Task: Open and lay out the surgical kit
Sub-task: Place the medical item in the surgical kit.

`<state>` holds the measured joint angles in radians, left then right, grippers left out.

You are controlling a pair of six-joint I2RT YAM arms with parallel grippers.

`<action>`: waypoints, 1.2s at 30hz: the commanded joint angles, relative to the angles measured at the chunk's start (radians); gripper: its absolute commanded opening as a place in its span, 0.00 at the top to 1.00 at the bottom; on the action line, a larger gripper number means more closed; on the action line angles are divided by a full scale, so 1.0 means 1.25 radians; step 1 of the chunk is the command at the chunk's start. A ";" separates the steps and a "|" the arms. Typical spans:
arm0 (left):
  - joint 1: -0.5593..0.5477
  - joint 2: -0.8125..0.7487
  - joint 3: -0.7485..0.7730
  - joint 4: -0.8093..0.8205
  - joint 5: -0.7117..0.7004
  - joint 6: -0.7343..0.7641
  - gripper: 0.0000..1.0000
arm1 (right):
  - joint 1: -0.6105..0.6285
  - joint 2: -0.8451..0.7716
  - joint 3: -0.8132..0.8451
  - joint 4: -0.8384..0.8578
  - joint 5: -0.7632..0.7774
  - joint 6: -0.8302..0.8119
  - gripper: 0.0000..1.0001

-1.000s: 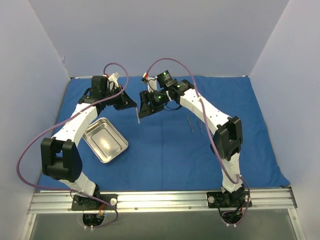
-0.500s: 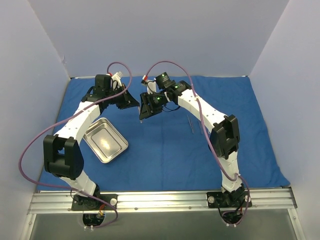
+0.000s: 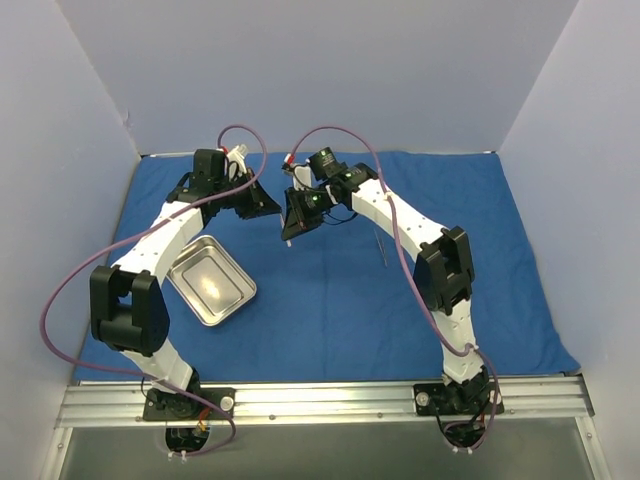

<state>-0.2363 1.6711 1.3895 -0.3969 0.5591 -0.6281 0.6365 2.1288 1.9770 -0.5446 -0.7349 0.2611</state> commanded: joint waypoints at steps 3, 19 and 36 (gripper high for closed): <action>-0.006 0.006 0.039 0.035 0.025 -0.010 0.69 | -0.010 -0.012 0.022 0.005 0.005 0.005 1.00; 0.090 -0.042 0.075 -0.167 -0.137 0.131 0.06 | -0.132 -0.135 -0.274 -0.137 0.407 0.071 1.00; 0.090 -0.013 0.071 -0.161 -0.091 0.117 0.06 | -0.142 -0.093 -0.318 -0.139 0.582 0.076 0.99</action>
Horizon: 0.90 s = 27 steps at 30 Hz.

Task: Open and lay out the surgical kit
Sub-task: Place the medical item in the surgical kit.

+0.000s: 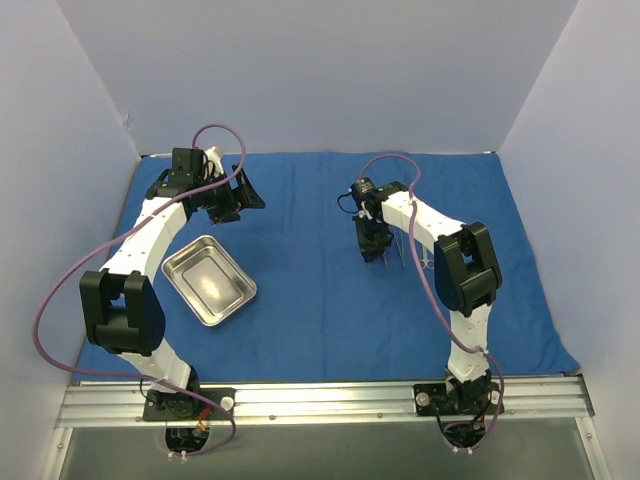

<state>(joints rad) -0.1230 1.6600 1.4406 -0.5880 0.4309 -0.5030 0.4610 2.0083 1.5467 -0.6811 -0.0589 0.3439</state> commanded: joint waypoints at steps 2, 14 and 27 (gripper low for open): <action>-0.002 -0.006 0.029 -0.017 0.010 0.021 0.06 | -0.002 0.017 0.029 -0.028 0.041 0.010 0.97; 0.012 -0.012 0.027 -0.044 0.004 0.032 0.06 | -0.006 0.076 0.068 -0.016 0.032 0.016 0.87; 0.026 0.005 0.024 -0.038 0.017 0.026 0.06 | -0.004 0.083 0.060 -0.011 0.030 0.012 0.75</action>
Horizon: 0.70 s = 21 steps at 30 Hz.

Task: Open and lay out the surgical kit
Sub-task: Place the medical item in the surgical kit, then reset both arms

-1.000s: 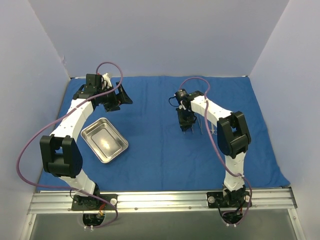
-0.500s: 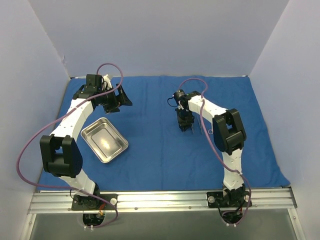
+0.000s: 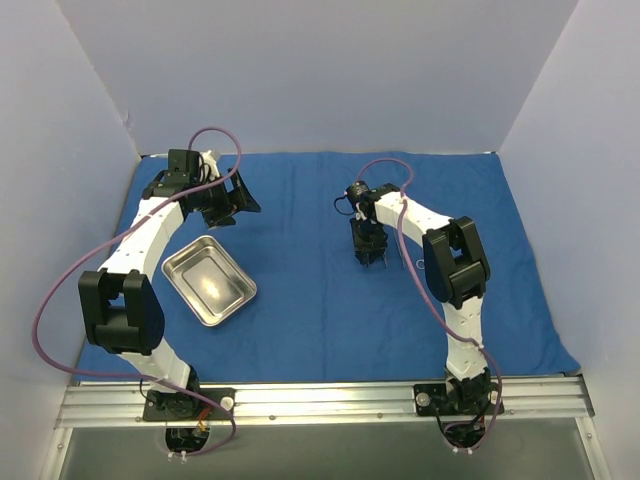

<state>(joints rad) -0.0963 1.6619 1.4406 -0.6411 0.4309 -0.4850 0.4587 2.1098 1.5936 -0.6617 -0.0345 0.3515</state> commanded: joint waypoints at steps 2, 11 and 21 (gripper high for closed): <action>0.005 0.006 0.024 0.008 0.019 0.010 0.06 | -0.002 -0.009 0.028 -0.028 0.015 0.002 0.73; 0.005 0.000 0.008 0.024 0.001 0.010 0.06 | -0.007 -0.062 0.053 -0.038 0.023 -0.023 0.59; 0.005 -0.015 -0.020 0.028 -0.001 0.035 0.06 | -0.012 -0.070 0.106 -0.043 0.025 -0.028 0.55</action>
<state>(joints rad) -0.0963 1.6707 1.4178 -0.6323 0.4305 -0.4736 0.4503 2.0827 1.6814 -0.6697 -0.0303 0.3195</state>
